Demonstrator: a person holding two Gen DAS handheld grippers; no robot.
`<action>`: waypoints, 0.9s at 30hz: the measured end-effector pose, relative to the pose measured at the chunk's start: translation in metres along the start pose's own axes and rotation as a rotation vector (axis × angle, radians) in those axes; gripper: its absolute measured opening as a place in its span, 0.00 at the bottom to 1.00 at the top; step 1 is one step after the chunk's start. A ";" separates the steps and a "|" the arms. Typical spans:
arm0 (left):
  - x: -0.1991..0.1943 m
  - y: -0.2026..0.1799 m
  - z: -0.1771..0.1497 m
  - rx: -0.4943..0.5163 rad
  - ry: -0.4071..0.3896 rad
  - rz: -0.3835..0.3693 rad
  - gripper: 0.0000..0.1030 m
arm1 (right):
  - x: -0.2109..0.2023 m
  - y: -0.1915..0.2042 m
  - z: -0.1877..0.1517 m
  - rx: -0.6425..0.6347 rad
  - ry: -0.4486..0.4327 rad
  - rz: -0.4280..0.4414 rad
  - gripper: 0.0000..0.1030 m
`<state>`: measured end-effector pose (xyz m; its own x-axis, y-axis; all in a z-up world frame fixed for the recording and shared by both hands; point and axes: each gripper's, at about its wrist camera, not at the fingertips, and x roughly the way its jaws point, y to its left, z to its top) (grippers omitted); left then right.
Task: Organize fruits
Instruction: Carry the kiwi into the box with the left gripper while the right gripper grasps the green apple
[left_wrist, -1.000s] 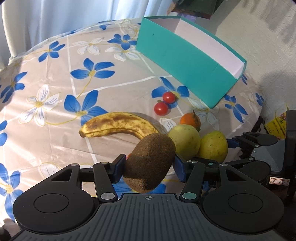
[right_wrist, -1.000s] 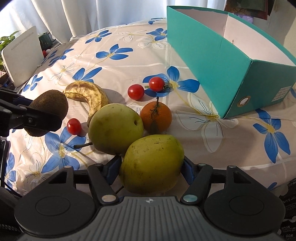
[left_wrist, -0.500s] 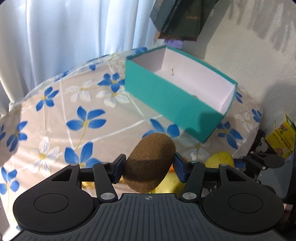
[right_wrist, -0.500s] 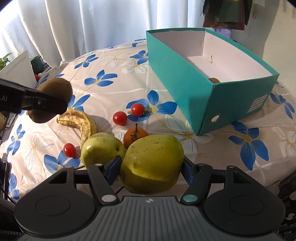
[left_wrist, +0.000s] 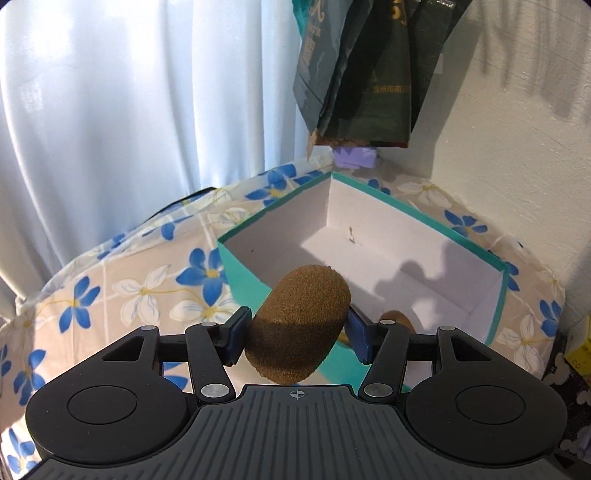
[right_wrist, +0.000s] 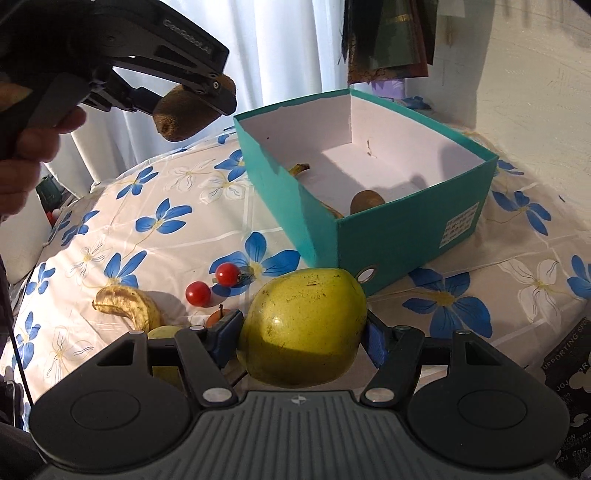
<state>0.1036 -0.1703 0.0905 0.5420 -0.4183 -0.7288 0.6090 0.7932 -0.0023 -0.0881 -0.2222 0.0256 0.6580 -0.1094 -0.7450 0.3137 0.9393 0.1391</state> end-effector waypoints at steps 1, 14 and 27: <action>0.008 -0.003 0.003 0.000 0.005 0.000 0.58 | 0.000 -0.003 0.001 0.008 -0.005 -0.007 0.66; 0.104 -0.029 0.009 0.022 0.119 -0.004 0.57 | 0.001 -0.028 0.015 0.086 -0.045 -0.063 0.66; 0.106 -0.039 0.007 0.058 0.086 0.030 0.72 | -0.009 -0.038 0.022 0.116 -0.084 -0.095 0.66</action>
<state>0.1417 -0.2483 0.0180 0.5105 -0.3534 -0.7839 0.6273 0.7766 0.0584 -0.0912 -0.2640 0.0410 0.6748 -0.2271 -0.7022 0.4511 0.8800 0.1489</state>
